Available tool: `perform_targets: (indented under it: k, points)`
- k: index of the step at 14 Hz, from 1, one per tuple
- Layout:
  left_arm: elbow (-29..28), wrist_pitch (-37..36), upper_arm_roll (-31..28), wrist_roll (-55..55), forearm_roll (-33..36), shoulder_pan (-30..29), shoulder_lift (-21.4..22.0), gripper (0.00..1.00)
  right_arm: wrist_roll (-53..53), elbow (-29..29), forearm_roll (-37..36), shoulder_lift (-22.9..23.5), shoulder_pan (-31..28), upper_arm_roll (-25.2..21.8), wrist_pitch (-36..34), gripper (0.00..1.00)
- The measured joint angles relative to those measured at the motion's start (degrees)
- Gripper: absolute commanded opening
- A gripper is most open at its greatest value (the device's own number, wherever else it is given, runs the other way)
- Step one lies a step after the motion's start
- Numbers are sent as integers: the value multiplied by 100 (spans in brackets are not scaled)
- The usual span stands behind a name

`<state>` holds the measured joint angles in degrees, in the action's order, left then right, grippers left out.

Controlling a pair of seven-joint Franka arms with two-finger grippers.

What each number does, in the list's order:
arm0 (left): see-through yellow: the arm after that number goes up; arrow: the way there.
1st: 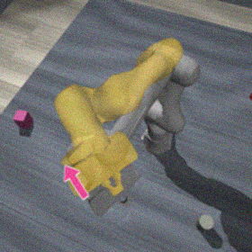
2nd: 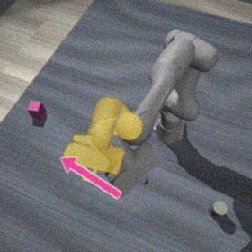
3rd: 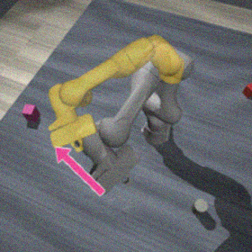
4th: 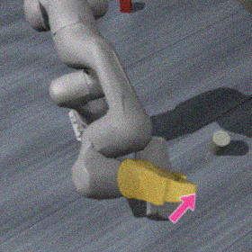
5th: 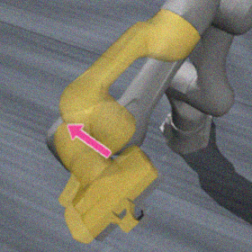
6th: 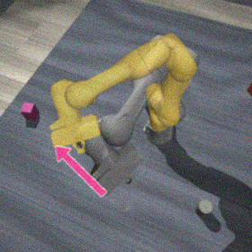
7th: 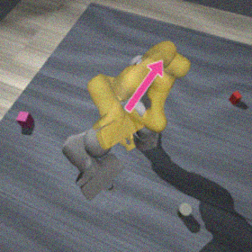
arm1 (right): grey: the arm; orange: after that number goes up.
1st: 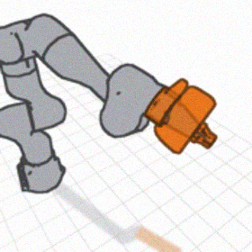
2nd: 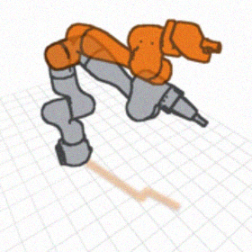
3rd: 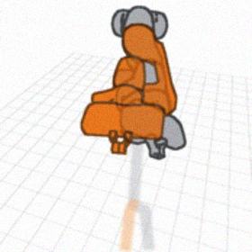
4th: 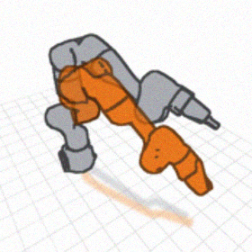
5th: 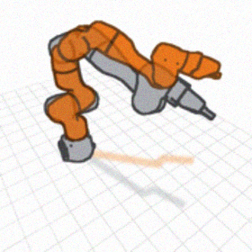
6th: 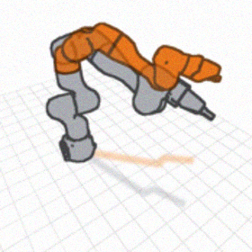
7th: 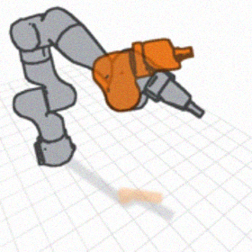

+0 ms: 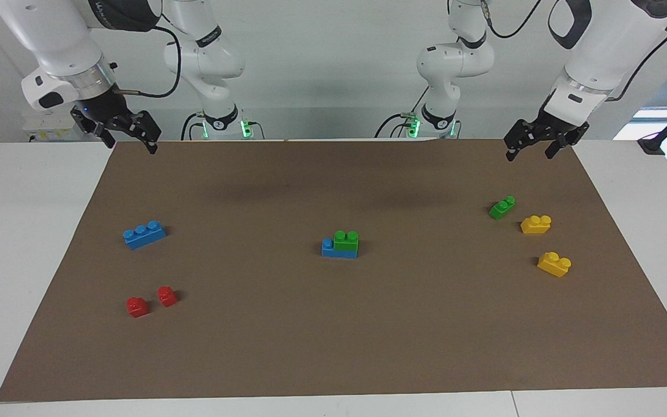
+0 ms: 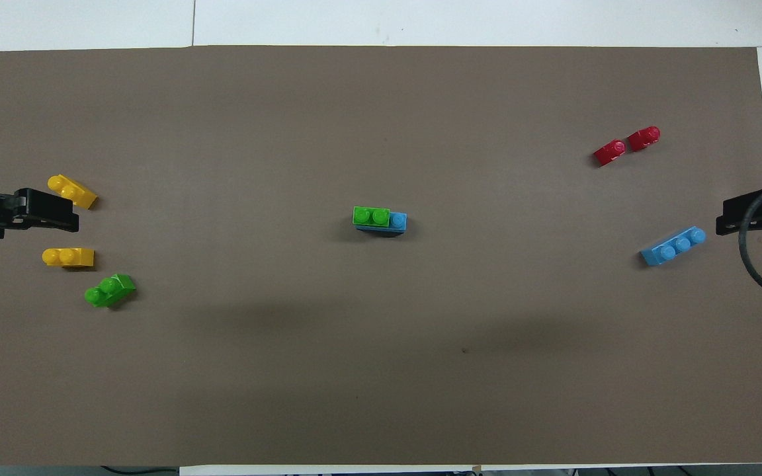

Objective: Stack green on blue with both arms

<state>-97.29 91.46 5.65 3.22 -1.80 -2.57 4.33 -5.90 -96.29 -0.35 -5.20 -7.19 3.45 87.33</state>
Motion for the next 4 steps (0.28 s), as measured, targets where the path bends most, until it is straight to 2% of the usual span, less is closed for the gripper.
perform_targets:
  k: [4]
  points:
    - [0,-1,0,6,0,0,4,100,440,0,-1,4,0,0,1,100]
